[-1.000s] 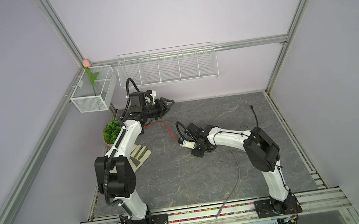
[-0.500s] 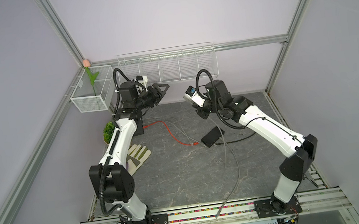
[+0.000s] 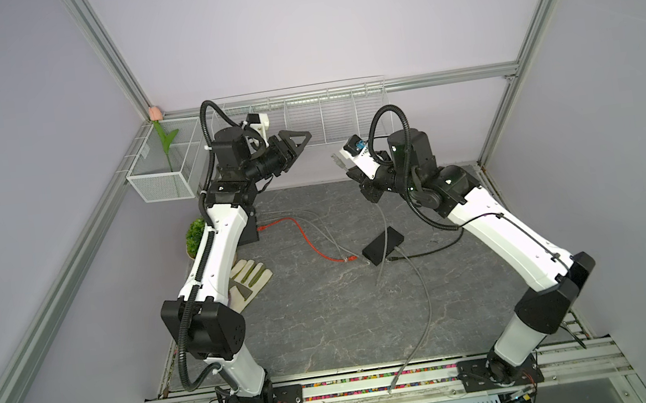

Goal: Insert the plug into the switch port
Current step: 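Lift the grey plug upward with the right gripper while left arm rises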

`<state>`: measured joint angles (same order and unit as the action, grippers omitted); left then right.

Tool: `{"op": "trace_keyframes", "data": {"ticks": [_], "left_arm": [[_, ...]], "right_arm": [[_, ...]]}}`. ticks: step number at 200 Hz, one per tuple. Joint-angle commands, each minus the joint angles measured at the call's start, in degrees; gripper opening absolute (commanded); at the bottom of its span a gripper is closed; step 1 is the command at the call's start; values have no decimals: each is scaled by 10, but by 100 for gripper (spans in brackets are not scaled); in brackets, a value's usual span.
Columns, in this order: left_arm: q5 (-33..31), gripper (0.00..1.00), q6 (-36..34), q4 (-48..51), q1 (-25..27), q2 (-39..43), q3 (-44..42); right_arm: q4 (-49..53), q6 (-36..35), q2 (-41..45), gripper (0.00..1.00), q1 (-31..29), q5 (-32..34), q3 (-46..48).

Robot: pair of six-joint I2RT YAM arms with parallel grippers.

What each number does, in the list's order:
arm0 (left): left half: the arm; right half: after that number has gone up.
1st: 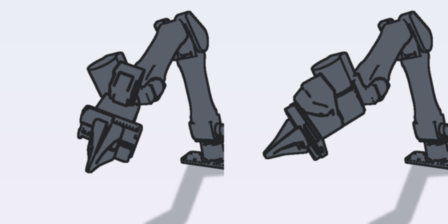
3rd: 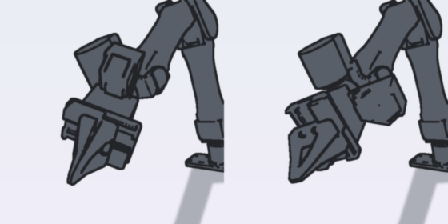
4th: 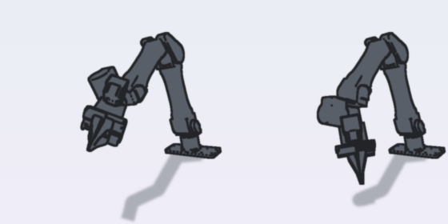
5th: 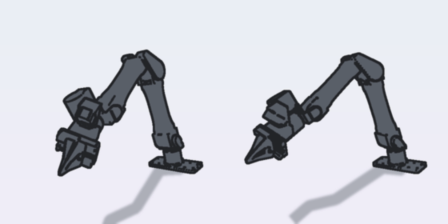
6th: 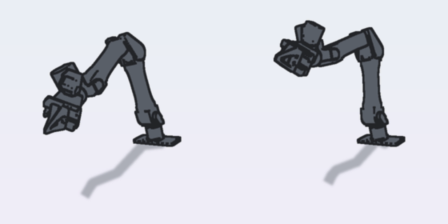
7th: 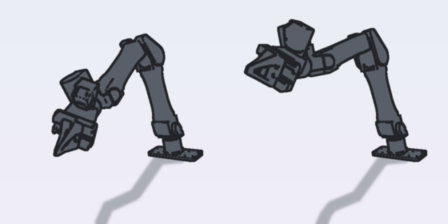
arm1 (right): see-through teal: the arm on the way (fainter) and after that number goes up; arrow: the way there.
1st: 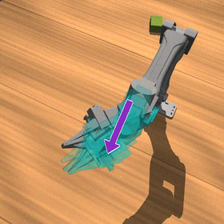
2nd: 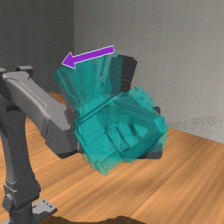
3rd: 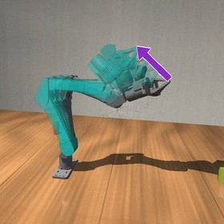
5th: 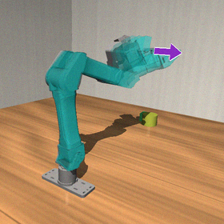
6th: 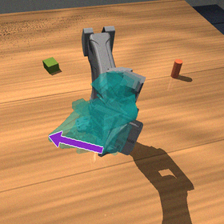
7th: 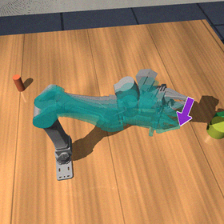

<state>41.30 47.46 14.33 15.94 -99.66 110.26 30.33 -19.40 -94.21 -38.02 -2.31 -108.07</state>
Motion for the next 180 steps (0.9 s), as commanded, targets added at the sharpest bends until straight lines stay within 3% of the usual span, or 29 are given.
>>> {"op": "trace_keyframes", "data": {"ticks": [1,39,79,99,180], "left_arm": [[1,63,-12,16,35,-29,46],[17,62,4,14,61,-42,68],[7,62,-47,75,85,-29,68],[3,61,-45,71,88,-19,56],[6,49,-17,44,92,-1,30]], "right_arm": [[-15,-24,35,7,4,27,21],[-25,-19,46,7,9,48,34],[-1,4,35,7,29,-17,10],[-2,13,32,7,31,-9,13],[2,30,18,7,30,3,22]]}}
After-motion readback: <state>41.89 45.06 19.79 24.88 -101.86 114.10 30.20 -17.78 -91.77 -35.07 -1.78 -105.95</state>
